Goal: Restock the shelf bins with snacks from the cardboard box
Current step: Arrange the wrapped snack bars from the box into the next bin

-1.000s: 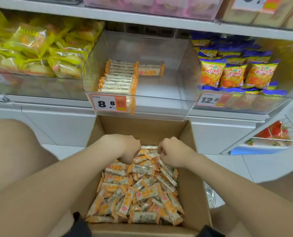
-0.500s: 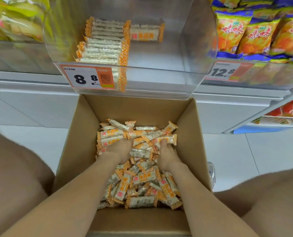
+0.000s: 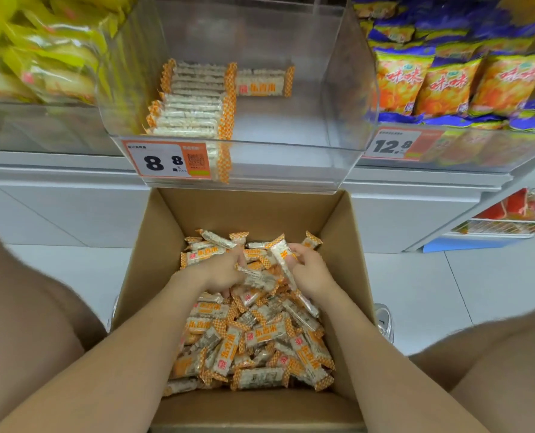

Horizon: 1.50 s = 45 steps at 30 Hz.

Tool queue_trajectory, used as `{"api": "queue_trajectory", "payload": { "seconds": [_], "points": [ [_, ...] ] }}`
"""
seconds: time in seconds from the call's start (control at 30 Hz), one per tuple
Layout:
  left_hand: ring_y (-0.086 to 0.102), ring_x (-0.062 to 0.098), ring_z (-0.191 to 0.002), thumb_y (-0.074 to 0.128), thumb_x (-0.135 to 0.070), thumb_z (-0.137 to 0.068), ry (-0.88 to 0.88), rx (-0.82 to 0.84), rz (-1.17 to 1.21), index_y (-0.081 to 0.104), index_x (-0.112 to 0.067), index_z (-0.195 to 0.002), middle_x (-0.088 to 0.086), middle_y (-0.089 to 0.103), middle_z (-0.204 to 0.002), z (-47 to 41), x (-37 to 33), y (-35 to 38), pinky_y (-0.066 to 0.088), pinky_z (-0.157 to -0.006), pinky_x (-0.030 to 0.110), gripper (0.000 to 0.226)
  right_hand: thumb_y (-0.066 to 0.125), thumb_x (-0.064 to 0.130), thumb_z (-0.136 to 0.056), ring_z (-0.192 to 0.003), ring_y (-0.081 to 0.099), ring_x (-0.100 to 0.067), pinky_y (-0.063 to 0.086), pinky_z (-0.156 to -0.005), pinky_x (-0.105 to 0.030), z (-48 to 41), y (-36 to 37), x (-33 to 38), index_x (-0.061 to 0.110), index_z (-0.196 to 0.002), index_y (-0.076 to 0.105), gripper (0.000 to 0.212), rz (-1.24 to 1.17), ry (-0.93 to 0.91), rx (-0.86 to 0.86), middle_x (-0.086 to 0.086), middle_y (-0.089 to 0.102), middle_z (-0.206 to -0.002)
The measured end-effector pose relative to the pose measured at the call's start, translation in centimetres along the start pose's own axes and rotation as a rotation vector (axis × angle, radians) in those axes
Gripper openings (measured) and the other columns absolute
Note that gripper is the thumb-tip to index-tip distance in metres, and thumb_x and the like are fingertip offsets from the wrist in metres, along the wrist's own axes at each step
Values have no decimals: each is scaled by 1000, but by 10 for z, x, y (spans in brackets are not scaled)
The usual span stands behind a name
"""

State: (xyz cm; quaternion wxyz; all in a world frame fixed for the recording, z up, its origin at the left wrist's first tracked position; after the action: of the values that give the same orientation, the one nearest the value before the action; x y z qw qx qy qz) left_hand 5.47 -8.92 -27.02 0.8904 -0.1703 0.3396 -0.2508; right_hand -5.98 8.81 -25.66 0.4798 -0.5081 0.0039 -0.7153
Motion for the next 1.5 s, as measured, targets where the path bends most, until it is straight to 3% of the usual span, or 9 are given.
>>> {"api": "queue_trajectory", "payload": {
  "seconds": [0.1, 0.2, 0.3, 0.47, 0.73, 0.9, 1.07, 1.33, 1.5],
  "points": [
    [77, 23, -75, 55, -19, -106, 102, 5, 70, 50, -26, -119, 18, 63, -114, 26, -26, -18, 61, -64, 41, 15, 56, 22, -105, -81, 66, -19, 50, -70, -30, 19, -19, 22, 21, -137, 59, 32, -88, -31, -27, 1, 67, -99],
    [73, 19, -74, 70, -11, -95, 201, -28, 129, 64, -21, -111, 15, 70, -111, 60, -55, -32, 62, -80, 50, 20, 61, 18, -101, -75, 61, -11, 52, -69, -31, 39, -40, 50, 24, -110, 67, 13, -185, -69, -72, 1, 69, -93],
    [60, -4, -64, 87, -34, -84, 306, -104, -5, 72, -25, -103, -8, 69, -107, 99, -88, -51, 52, -64, 27, 26, 70, 23, -87, -78, 66, -16, 59, -82, -46, 57, -56, 79, 27, -103, 64, 18, -159, -127, -59, 1, 72, -89],
    [52, -20, -80, 85, -28, -86, 441, -188, -239, 69, -34, -113, -22, 64, -111, 155, -114, -81, 38, -69, 12, 32, 65, 35, -72, -54, 61, -15, 57, -58, -37, 91, -79, 132, 43, -115, 64, 45, 13, -325, -45, 2, 63, -62],
    [56, -17, -87, 87, -15, -84, 539, -463, -20, 65, -38, -122, -21, 66, -120, 199, -107, -110, 42, -75, 8, 49, 68, 6, -93, -61, 62, -15, 46, -57, -29, 123, -92, 146, 8, -103, 63, 12, -774, -163, -87, -7, 71, -76],
    [71, 20, -103, 85, -5, -84, 571, -428, 342, 62, -33, -129, -7, 72, -122, 208, -105, -123, 56, -100, 49, 58, 69, -1, -96, -74, 68, -9, 53, -67, -20, 131, -110, 161, 17, -122, 67, 31, -533, -433, -145, -4, 77, -96],
    [73, 25, -112, 85, -19, -86, 582, -325, 573, 63, -14, -128, 9, 77, -117, 208, -105, -127, 51, -110, 45, 47, 72, 0, -94, -94, 72, -18, 59, -84, -28, 144, -94, 181, 20, -118, 69, 31, -299, -667, -12, 8, 74, -110],
    [72, 7, -97, 79, -13, -92, 640, -633, 491, 70, -25, -114, -3, 77, -103, 211, -120, -134, 57, -90, 25, 26, 68, -3, -97, -88, 70, -10, 54, -79, -22, 142, -110, 188, 13, -116, 66, 25, -498, -609, -39, 3, 73, -107],
    [73, 16, -109, 71, -17, -98, 738, -549, 530, 72, -23, -122, -3, 79, -111, 211, -145, -124, 55, -100, 35, 24, 73, 17, -97, -109, 68, -24, 59, -90, -38, 145, -109, 196, 28, -115, 62, 24, -254, -770, -91, 0, 63, -128]
  ]
}}
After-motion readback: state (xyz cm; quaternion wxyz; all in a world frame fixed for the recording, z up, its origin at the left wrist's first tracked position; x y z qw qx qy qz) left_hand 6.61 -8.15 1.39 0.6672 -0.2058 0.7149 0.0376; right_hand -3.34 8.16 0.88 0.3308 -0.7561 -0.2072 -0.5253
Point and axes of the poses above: each hand's wrist, its own z-axis away from the middle knuckle, its own y-axis out of the palm, x = y × z, the point moved 6 cm from there along -z, towards the middle knuckle
